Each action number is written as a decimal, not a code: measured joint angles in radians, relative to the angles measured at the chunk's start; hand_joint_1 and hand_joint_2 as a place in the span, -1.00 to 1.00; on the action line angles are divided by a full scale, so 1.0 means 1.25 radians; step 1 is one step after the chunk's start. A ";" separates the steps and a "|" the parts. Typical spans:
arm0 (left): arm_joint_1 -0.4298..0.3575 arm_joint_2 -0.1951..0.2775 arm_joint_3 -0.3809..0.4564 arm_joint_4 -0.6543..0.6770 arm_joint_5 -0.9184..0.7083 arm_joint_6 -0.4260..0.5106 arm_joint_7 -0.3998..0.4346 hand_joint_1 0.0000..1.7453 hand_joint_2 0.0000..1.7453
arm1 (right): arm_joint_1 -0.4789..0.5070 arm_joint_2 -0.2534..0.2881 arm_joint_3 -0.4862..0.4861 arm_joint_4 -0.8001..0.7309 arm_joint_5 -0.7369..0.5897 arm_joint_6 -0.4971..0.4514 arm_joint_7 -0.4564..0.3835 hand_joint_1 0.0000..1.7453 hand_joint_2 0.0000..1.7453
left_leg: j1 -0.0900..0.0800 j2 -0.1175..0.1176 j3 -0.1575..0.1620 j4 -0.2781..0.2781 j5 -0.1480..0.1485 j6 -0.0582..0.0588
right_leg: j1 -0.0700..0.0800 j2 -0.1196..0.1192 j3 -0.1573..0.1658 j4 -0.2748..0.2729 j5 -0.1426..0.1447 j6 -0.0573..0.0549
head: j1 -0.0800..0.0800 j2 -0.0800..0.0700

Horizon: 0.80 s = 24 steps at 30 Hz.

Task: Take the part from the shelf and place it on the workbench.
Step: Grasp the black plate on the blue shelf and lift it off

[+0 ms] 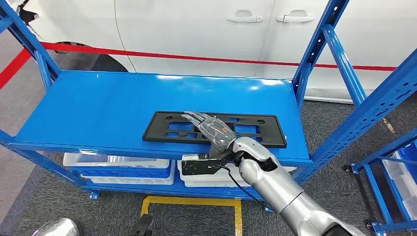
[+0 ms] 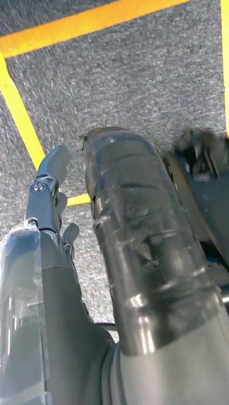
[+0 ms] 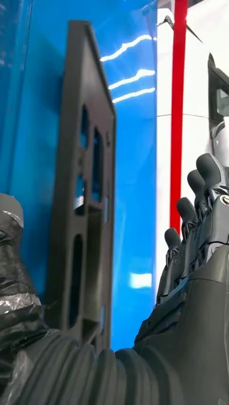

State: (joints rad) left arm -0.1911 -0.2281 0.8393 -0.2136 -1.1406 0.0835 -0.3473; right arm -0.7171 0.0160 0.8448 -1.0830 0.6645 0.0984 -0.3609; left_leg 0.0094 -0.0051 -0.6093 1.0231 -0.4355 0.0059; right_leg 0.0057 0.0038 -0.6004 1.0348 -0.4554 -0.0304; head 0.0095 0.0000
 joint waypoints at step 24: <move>0.008 -0.003 -0.001 0.000 0.040 0.025 -0.017 -1.00 -1.00 | -0.081 -0.057 0.064 0.139 0.026 -0.052 0.064 -1.00 1.00 | 0.012 0.000 -0.080 0.177 -0.097 -0.019 | -0.013 -0.002 -0.013 -0.001 0.010 -0.006 | -0.001 0.000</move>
State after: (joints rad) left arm -0.1805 -0.2315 0.8384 -0.2136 -1.0910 0.1143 -0.3680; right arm -0.8190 -0.0552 0.9246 -0.9096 0.6970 0.0334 -0.2813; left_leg 0.0240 -0.0053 -0.7087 1.2450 -0.5562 -0.0179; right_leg -0.0103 0.0013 -0.6163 1.0342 -0.4432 -0.0382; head 0.0089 0.0000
